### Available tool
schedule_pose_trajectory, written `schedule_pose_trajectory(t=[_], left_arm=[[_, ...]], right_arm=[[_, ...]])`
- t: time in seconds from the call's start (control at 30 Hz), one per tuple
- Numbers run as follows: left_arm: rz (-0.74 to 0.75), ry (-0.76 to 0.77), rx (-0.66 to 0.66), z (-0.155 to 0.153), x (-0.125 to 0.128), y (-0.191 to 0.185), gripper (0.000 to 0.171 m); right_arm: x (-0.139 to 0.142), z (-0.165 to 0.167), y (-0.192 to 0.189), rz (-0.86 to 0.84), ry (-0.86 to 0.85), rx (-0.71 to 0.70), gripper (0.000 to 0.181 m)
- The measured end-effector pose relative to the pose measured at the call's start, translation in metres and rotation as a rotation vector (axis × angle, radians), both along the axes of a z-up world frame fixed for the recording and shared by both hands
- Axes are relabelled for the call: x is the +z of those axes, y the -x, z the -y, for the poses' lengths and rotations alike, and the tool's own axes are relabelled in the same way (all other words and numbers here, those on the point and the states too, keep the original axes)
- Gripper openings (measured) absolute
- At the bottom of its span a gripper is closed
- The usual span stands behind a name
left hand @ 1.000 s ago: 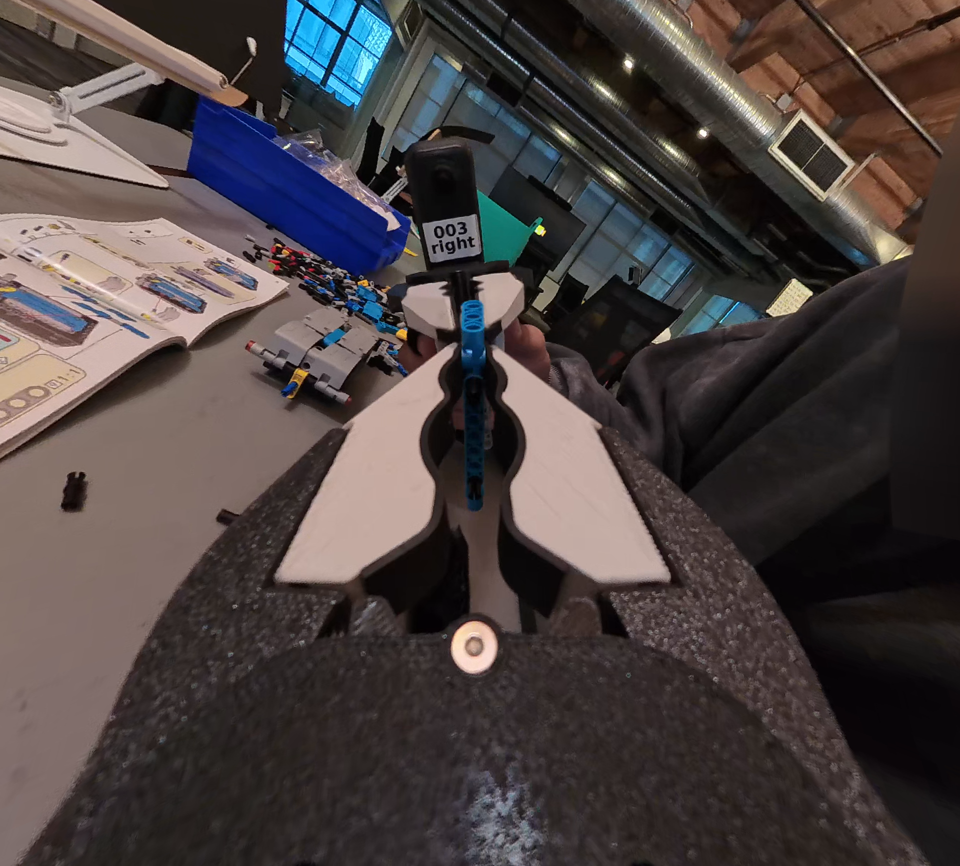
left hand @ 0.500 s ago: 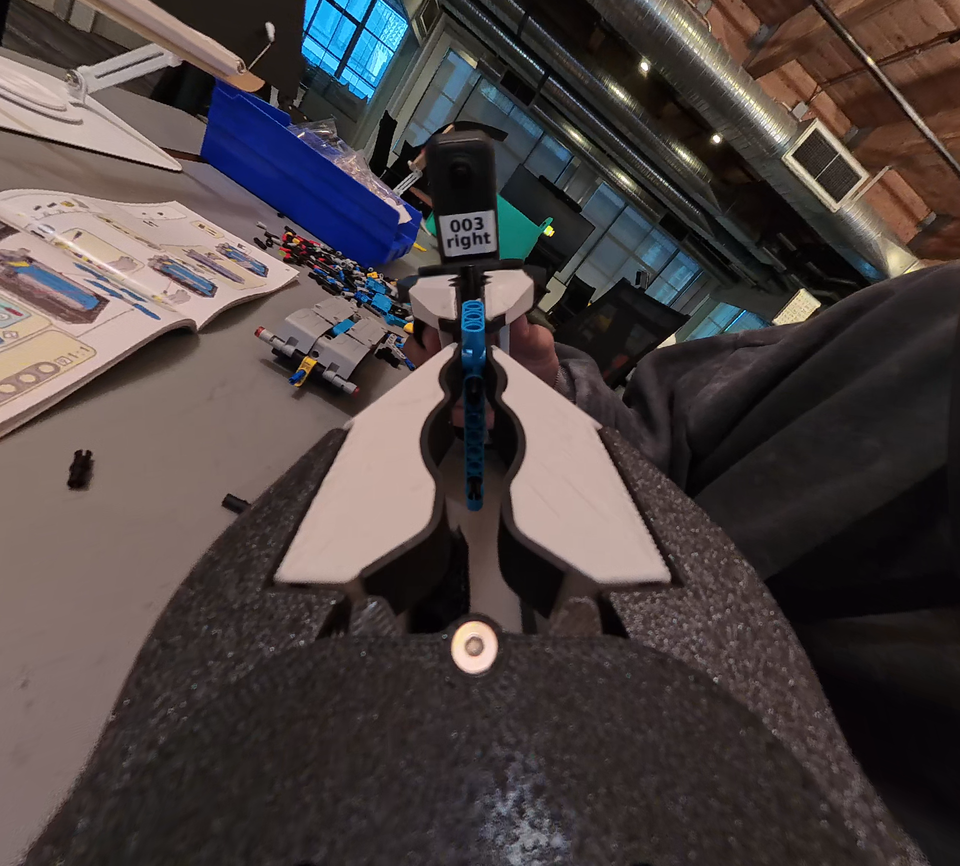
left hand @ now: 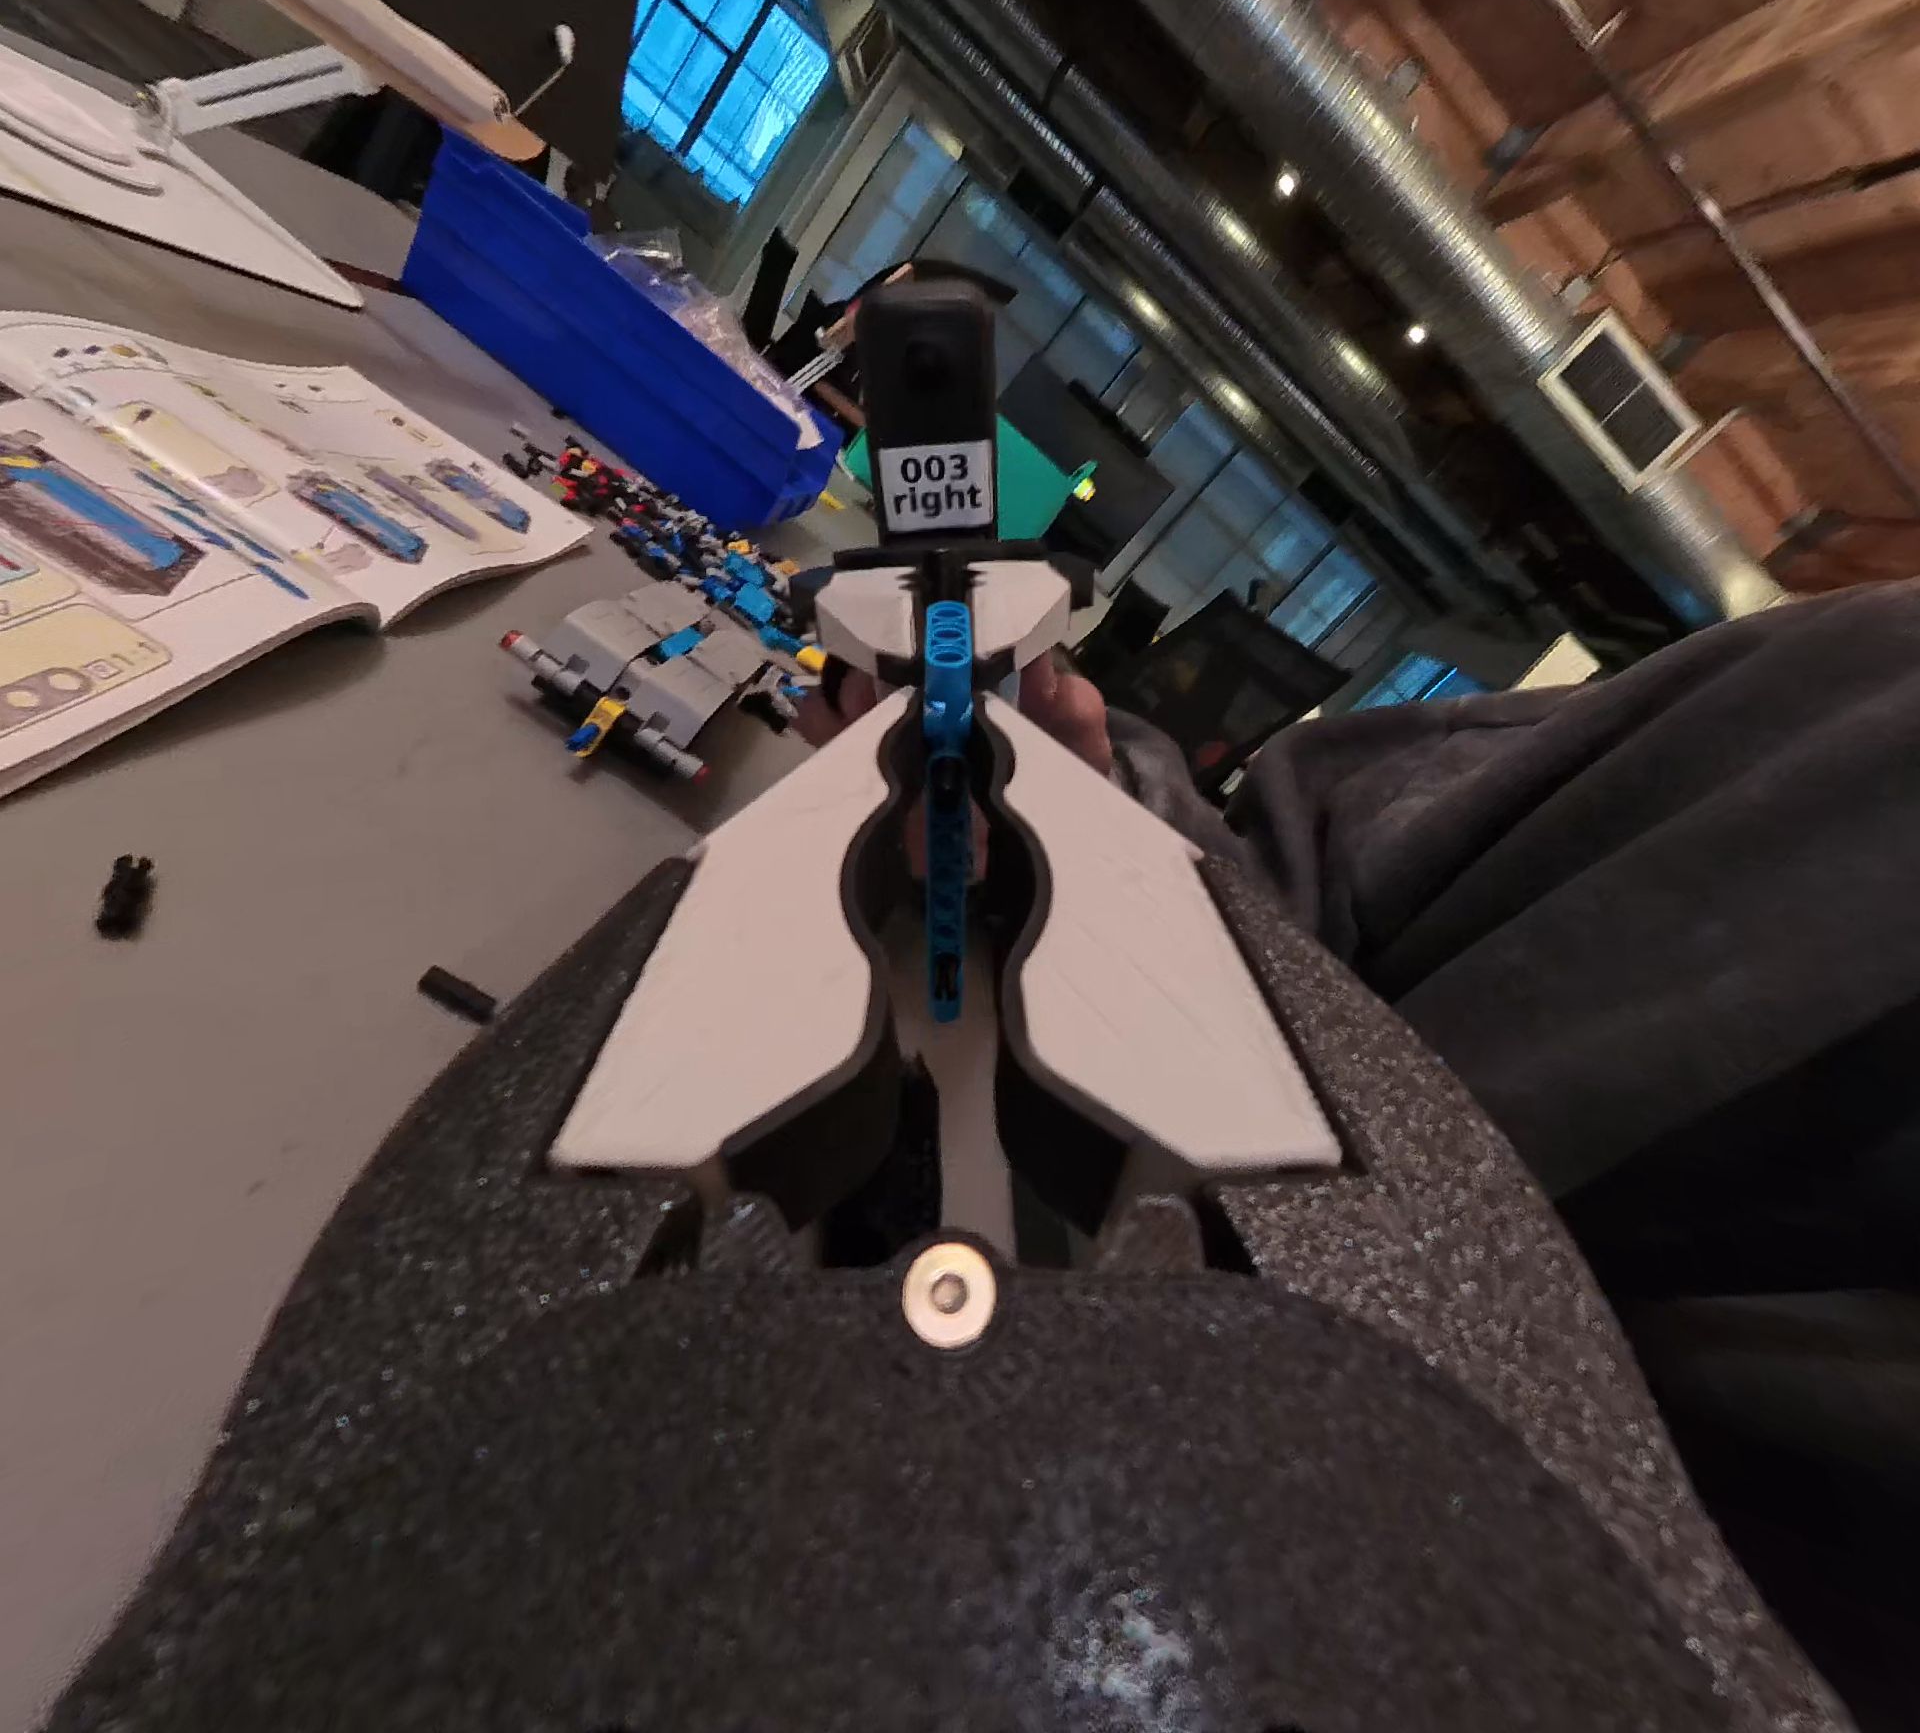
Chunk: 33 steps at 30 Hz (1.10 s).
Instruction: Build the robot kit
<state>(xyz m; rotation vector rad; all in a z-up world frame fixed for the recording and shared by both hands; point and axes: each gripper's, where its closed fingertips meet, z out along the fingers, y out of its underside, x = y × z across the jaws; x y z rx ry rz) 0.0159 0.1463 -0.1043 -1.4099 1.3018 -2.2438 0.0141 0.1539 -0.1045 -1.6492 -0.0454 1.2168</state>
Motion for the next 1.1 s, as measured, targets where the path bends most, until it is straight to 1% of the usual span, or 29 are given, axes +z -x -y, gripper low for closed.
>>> schedule_pose_trajectory(t=[0.23, 0.3, 0.4, 0.57, 0.6, 0.7, 0.83, 1.1], left_arm=[[0.008, -0.001, 0.0, -0.004, 0.003, 0.001, 0.005], [0.012, -0.011, 0.004, -0.005, 0.003, 0.001, 0.005], [0.015, -0.01, -0.012, -0.002, 0.004, 0.002, 0.005], [0.028, -0.036, -0.009, -0.002, 0.005, 0.003, 0.005], [0.038, -0.031, -0.004, -0.002, 0.007, 0.004, 0.005], [0.054, 0.004, 0.011, -0.003, 0.009, 0.003, 0.005], [0.067, 0.04, 0.005, -0.005, 0.013, 0.004, 0.005], [0.063, 0.024, 0.003, -0.005, 0.012, 0.004, 0.005]], right_arm=[[0.004, -0.003, -0.001, -0.049, 0.008, 0.022, 0.007], [0.002, 0.0, -0.003, -0.013, 0.006, 0.032, 0.01], [-0.002, 0.004, 0.004, 0.027, 0.017, 0.062, 0.007], [0.0, 0.004, 0.005, 0.044, -0.003, 0.049, 0.006], [0.001, 0.004, 0.005, 0.035, -0.011, 0.038, 0.006], [0.005, 0.002, 0.004, -0.065, -0.008, 0.024, 0.006], [0.009, 0.001, 0.004, -0.096, -0.027, 0.009, 0.005], [0.008, 0.002, 0.004, -0.079, -0.026, 0.004, 0.006]])
